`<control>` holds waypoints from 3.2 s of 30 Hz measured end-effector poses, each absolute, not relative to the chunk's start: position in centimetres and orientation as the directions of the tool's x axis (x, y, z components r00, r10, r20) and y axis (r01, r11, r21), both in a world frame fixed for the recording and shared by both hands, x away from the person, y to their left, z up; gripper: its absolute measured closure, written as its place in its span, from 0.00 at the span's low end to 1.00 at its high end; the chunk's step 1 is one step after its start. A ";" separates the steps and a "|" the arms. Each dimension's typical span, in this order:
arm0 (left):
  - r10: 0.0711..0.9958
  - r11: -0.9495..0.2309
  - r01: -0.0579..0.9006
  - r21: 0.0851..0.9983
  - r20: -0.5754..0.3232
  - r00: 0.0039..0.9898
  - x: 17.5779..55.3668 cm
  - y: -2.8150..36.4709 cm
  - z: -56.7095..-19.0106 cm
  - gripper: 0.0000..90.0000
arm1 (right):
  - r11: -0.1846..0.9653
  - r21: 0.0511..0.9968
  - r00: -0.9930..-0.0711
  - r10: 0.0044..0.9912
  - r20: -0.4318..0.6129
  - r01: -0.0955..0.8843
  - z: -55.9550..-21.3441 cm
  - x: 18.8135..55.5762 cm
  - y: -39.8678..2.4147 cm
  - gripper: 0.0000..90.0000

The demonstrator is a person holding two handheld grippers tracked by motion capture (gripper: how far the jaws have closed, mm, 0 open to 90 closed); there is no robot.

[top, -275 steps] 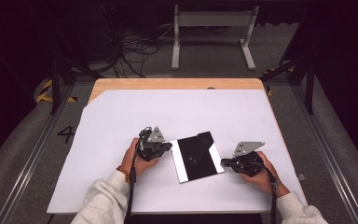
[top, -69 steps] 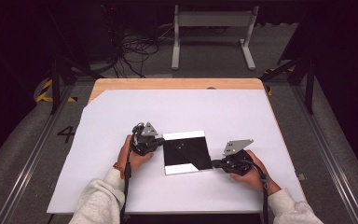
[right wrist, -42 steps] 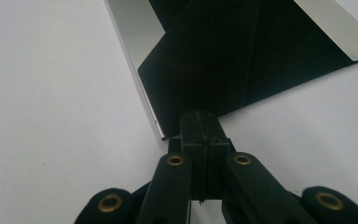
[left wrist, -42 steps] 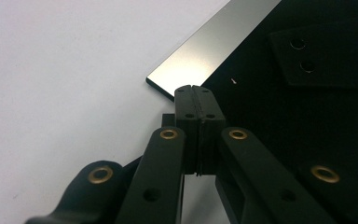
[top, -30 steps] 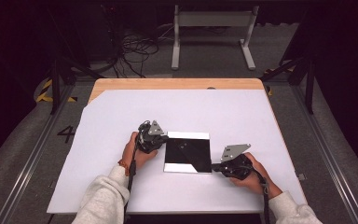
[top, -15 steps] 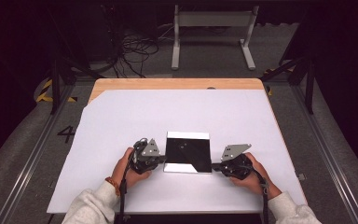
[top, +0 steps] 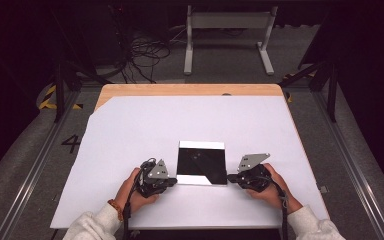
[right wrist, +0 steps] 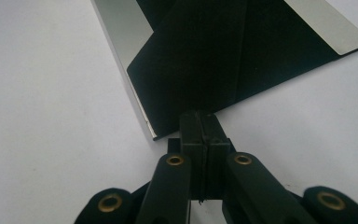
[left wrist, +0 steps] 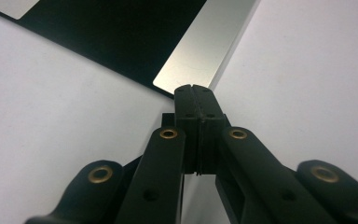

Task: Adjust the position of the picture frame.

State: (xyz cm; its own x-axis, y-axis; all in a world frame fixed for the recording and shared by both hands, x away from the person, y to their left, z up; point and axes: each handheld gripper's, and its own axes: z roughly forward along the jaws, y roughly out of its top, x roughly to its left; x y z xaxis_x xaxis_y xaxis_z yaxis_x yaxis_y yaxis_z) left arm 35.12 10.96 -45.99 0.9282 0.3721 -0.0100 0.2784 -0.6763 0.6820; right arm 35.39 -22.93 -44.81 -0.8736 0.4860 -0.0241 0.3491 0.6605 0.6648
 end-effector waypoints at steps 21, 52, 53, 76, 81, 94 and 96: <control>0.388 -0.643 0.263 0.720 0.010 0.922 34.7 11.8 -45.5 0.97 | 0.661 0.663 -0.870 0.493 -0.029 0.352 -44.0 34.4 -24.2 1.00; 0.545 -0.549 0.306 0.778 0.055 0.837 32.6 17.7 -46.0 0.59 | 0.728 0.577 -0.880 0.473 -0.034 0.370 -43.9 33.6 -22.5 0.96; 0.545 -0.552 0.306 0.776 0.058 0.837 32.6 17.7 -46.1 0.59 | 0.727 0.578 -0.879 0.475 -0.032 0.372 -43.9 33.7 -22.5 0.96; 0.546 -0.547 0.309 0.778 0.053 0.836 33.0 17.7 -46.2 0.55 | 0.713 0.589 -0.870 0.492 -0.033 0.381 -44.0 34.0 -22.7 0.95; 0.543 -0.551 0.308 0.775 0.053 0.838 33.2 17.6 -46.3 0.55 | 0.700 0.598 -0.865 0.501 -0.021 0.391 -44.1 34.0 -22.8 0.95; 0.539 -0.550 0.303 0.778 0.054 0.840 33.0 17.8 -46.2 0.55 | 0.684 0.618 -0.864 0.503 -0.015 0.388 -43.9 34.0 -22.8 0.96; 0.536 -0.546 0.303 0.781 0.047 0.843 33.0 17.8 -46.2 0.55 | 0.683 0.619 -0.864 0.503 -0.015 0.387 -43.9 34.0 -22.7 0.95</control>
